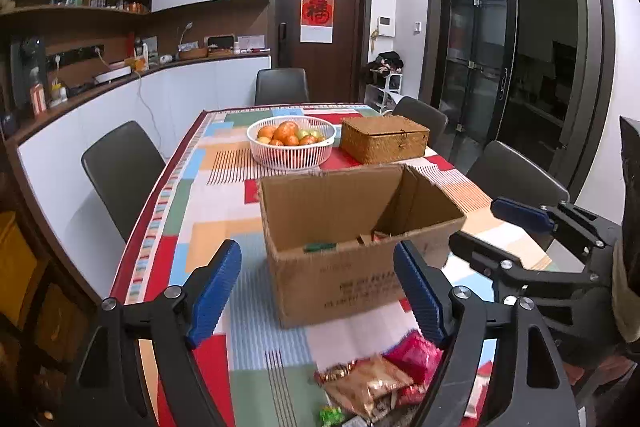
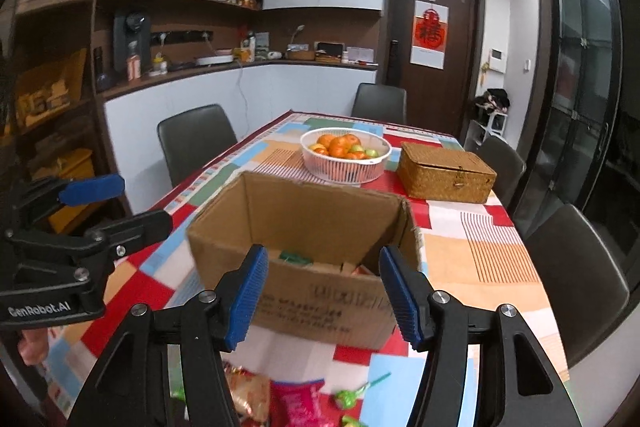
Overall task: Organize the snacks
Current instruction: 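Move both open grippers back toward the snack pile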
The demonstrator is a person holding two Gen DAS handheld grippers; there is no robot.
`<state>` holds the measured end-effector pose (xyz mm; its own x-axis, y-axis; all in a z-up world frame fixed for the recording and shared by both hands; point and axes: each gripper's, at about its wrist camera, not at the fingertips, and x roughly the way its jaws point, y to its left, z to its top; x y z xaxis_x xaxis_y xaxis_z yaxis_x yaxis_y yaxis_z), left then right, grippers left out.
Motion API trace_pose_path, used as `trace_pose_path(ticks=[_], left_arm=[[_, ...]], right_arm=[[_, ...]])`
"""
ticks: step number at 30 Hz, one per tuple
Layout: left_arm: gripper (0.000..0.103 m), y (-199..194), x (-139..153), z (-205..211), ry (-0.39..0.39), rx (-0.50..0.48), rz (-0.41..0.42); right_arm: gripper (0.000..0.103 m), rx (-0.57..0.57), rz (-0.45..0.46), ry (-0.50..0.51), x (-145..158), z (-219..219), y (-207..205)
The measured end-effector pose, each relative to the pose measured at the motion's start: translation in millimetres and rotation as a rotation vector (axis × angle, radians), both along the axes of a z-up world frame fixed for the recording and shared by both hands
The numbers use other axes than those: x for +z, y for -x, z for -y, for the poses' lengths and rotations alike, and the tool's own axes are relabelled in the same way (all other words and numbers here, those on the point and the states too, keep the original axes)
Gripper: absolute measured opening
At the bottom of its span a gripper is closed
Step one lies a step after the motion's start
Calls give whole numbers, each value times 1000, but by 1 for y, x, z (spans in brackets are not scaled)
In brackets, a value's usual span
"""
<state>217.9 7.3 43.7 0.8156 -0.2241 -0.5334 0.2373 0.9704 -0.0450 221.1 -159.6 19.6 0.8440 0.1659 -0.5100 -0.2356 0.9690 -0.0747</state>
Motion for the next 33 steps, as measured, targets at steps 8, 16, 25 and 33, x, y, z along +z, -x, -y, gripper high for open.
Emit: trace_pose_path(ticks=[8,16,25,33], left_arm=[[79,33,-17,-12,3,2,-40],[79,56,-37,-14,-39,-11,-73],[79,65,-71,-14,-61,-45,-184],[79,55,-106,-5,-126,-103,-297]], right_arm=[[59,65,-58,63,-18,-15,28],[59,87,-152,58,-44,-21,51],[59,118,-241,103,-70,-28,64],[59,143,-345,125,-99,-28,60]])
